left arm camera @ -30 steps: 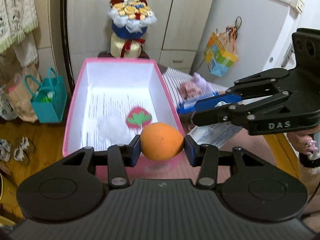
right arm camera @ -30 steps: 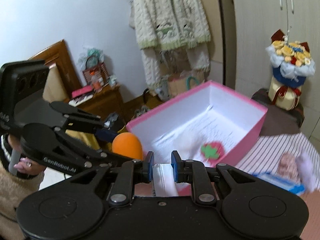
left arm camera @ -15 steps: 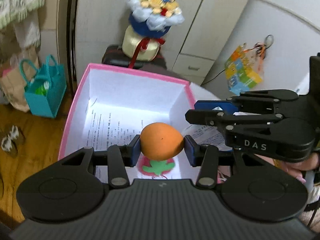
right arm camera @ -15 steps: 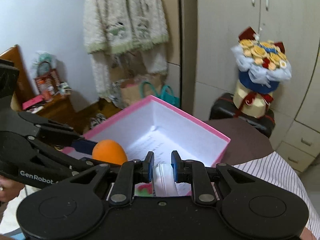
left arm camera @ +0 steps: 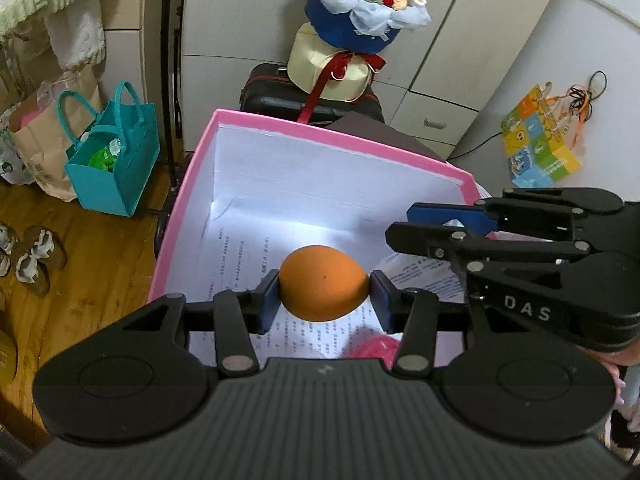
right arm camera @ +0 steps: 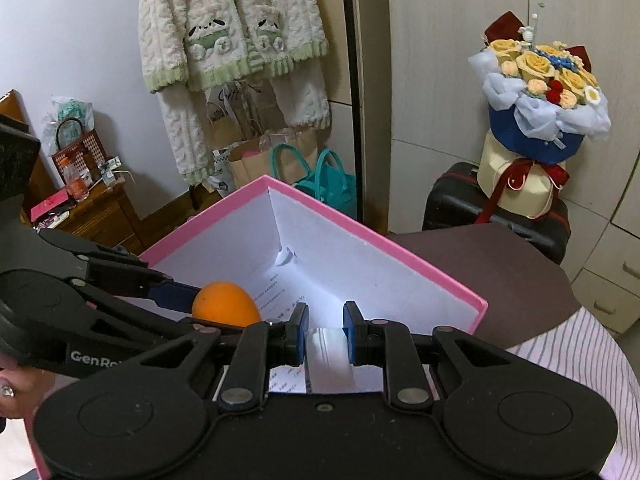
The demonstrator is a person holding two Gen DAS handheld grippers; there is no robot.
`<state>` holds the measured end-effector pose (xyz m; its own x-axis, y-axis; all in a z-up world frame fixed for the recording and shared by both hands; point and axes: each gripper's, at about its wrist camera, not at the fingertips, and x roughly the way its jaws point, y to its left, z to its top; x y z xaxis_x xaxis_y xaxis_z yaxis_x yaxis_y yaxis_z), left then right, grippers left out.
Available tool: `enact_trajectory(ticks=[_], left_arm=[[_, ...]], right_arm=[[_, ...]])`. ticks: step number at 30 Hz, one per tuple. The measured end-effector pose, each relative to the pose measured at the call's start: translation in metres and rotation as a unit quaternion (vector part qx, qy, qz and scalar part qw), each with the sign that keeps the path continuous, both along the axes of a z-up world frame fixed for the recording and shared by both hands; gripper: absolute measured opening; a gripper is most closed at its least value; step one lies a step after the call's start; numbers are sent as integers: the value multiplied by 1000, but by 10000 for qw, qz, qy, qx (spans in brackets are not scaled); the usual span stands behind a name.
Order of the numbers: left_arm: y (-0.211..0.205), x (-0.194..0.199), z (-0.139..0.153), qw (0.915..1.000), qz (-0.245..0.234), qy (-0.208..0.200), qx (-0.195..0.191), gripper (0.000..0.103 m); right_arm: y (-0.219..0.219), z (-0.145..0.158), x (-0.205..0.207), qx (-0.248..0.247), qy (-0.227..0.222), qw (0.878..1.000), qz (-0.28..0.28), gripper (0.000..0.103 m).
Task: Organize soft objects
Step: 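Carry the orange sponge and wipes pack into the pink box and release both, then move both tools back toward the white panda plush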
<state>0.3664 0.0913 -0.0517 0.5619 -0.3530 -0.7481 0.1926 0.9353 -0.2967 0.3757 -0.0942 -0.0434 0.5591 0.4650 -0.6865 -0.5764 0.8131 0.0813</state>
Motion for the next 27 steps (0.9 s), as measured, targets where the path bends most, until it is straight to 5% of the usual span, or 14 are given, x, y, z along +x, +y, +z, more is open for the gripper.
enact_trajectory(ticks=[6, 9, 14, 27], left_arm=[[-6, -15, 4, 9987, -433, -107, 228, 68], [-10, -40, 17, 9944, -585, -574, 668, 77], [-8, -79, 40, 9831, -801, -1072, 1249, 77], [-6, -153, 74, 9758, -1250, -1147, 1376, 77]], right_arm=[[-8, 5, -2, 149, 10, 9997, -195, 36], [-21, 15, -19, 342, 159, 9991, -174, 40], [-34, 29, -65, 317, 189, 9993, -28, 40], [-35, 63, -172, 141, -232, 9980, 564, 44]])
